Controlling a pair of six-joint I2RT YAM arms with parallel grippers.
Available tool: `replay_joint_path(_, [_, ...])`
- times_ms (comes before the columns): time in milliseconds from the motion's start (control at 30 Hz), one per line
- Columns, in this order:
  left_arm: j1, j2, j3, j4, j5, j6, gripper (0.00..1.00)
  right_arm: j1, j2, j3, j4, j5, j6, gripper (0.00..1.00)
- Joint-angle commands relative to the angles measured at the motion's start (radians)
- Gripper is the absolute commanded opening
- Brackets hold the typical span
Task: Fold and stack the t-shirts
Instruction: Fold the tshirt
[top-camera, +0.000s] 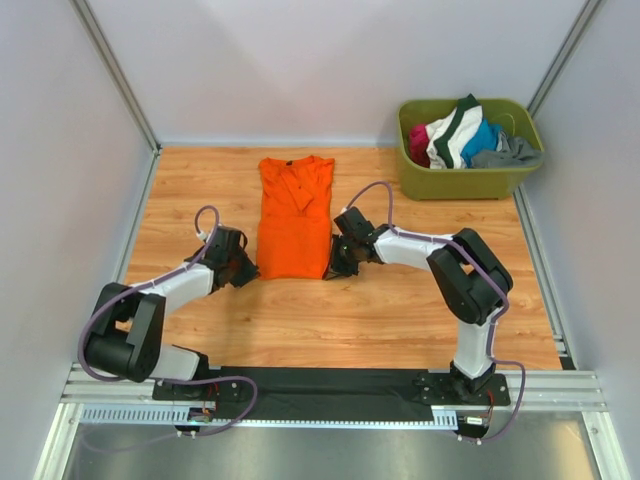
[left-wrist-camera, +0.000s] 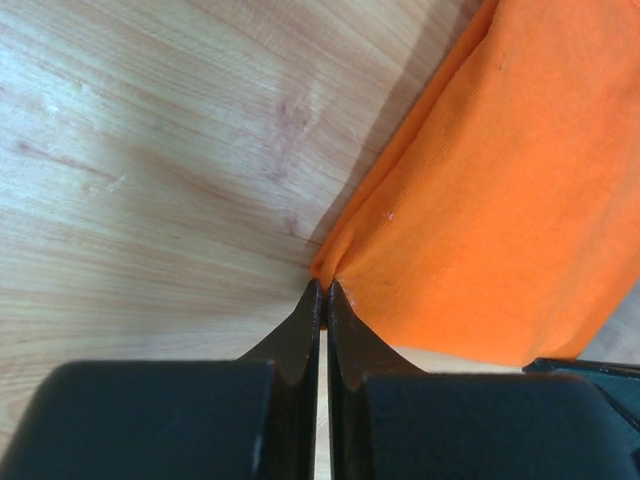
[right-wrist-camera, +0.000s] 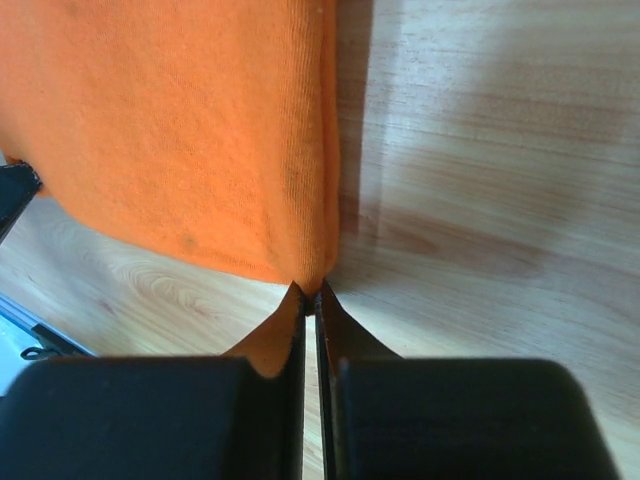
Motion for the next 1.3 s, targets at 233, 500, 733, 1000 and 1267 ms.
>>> replay_joint_path(233, [-0.177, -0.261, -0.099, -0.305, -0.111, -0.147, 0.0, 0.028, -0.182, -0.22, -0.099, 0.073, -0.065, 0.0])
replay_joint_path(500, [-0.399, -0.638, -0.202, -0.655, -0.173, -0.407, 0.0, 0.241, -0.41, -0.435, -0.141, 0.122, 0.065, 0.0])
replay_joint_path(733, [-0.76, -0.732, -0.136, -0.97, -0.278, -0.763, 0.0, 0.419, -0.59, -0.523, -0.208, 0.21, 0.218, 0.0])
replay_joint_path(1000, [-0.914, -0.582, 0.076, -1.164, -0.421, -0.919, 0.0, 0.497, -0.819, -0.466, -0.389, 0.414, 0.33, 0.0])
replay_joint_path(1267, [-0.765, -0.601, 0.243, -1.131, -0.61, -0.75, 0.0, 0.428, -0.788, -0.247, -0.504, 0.621, 0.177, 0.0])
